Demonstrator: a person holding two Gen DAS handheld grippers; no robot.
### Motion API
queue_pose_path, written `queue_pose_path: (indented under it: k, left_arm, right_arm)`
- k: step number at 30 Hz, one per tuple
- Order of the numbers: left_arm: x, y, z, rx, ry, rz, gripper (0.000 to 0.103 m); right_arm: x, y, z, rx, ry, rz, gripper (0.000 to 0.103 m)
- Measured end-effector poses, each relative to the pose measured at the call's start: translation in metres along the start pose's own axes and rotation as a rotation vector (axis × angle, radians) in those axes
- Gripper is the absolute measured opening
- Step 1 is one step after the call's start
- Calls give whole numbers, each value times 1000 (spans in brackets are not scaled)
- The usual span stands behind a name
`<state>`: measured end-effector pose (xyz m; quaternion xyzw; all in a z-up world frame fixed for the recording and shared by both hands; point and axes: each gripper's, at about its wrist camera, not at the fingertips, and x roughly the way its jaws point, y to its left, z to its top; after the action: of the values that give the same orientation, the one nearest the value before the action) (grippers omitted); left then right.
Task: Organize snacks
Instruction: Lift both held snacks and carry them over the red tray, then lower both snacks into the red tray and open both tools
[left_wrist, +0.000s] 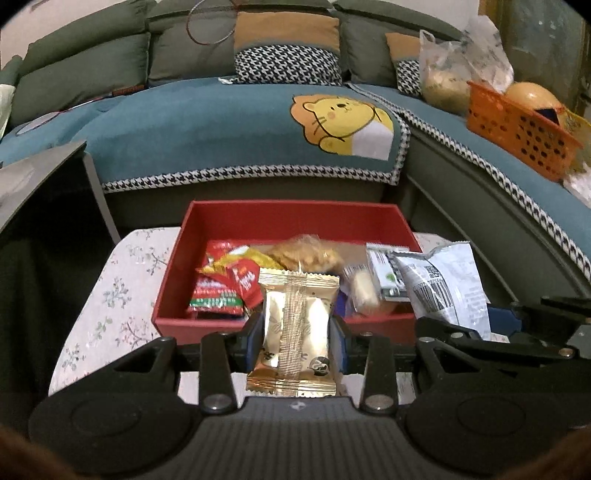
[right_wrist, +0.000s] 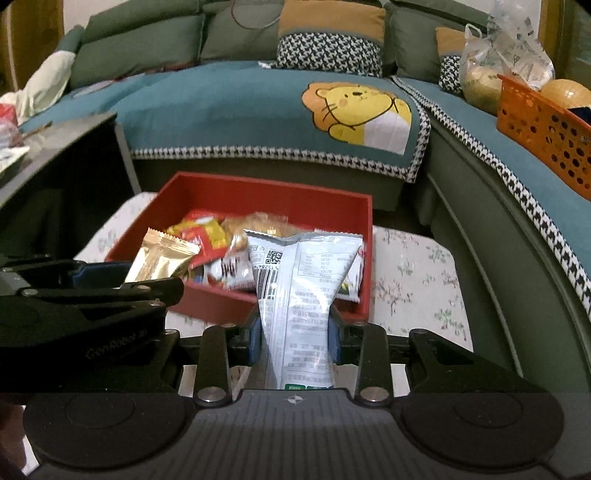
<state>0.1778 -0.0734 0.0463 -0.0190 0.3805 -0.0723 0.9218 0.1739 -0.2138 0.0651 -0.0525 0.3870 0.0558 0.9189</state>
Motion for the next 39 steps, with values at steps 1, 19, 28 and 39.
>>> queue_pose_path:
  k: [1,19,28,39]
  left_arm:
    - [2,1,3,-2,-2,2,59]
    - [67,13,52,-40,-4,49,59]
    - [100,20,57,-45,23,77,59]
    - [127,22,52,-53,66,88,59]
  right_arm:
    - [1,0,3,2,-7,3,43]
    - [60,-8,53,32,-31,9,42]
    - [94,-9,57,63,-17,35,42]
    - [122,-9,52,56,12,20,42]
